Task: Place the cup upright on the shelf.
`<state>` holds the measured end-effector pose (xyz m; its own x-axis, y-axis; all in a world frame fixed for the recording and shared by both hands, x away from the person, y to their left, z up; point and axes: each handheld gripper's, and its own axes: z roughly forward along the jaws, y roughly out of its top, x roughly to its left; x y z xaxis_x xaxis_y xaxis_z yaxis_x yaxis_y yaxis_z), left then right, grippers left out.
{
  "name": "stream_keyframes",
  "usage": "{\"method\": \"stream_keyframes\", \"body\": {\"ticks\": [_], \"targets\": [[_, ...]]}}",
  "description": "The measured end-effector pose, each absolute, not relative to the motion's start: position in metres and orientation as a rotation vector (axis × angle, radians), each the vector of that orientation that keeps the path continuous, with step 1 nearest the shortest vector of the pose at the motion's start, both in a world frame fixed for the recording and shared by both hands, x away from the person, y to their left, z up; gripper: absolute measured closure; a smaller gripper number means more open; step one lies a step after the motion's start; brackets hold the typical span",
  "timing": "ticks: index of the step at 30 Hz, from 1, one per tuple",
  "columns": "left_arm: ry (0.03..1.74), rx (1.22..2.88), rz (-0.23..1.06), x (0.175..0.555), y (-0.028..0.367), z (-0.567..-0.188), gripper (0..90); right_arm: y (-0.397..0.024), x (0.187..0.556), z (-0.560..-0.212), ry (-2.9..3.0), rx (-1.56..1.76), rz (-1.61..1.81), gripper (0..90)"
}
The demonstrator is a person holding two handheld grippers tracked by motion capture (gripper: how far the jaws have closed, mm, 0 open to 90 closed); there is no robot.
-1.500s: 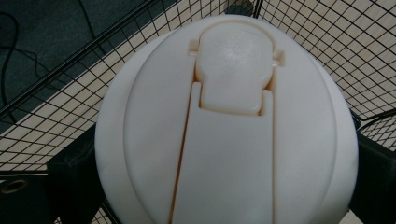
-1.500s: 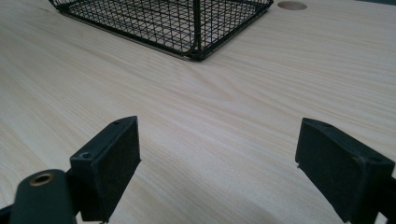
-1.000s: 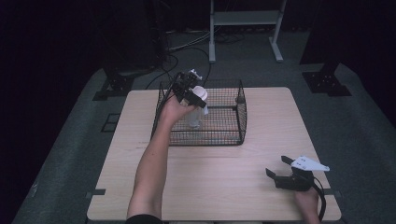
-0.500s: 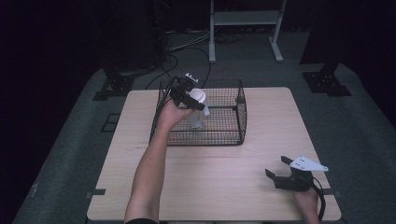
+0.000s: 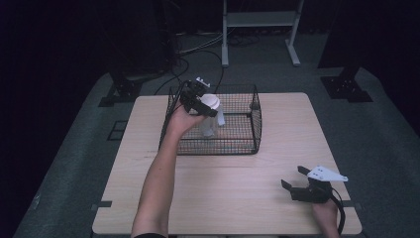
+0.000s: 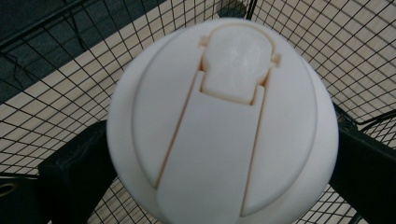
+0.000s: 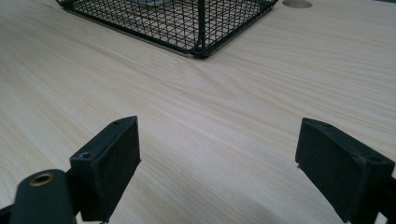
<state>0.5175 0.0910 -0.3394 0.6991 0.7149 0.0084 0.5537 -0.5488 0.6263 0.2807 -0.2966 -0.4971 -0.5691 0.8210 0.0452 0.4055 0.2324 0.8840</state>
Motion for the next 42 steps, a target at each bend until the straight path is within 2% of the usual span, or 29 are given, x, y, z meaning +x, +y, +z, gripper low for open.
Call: {"method": "stream_keyframes", "body": {"ticks": [33,42], "targets": [[0.901,2.325,0.426,0.487,0.114,-0.319,1.3,-0.296,0.280,-0.497,2.087,1.123,1.282,12.9],[0.846,2.309,0.452,0.465,0.126,-0.316,1.4,-0.296,0.280,-0.497,2.087,1.126,1.279,12.9]]}}
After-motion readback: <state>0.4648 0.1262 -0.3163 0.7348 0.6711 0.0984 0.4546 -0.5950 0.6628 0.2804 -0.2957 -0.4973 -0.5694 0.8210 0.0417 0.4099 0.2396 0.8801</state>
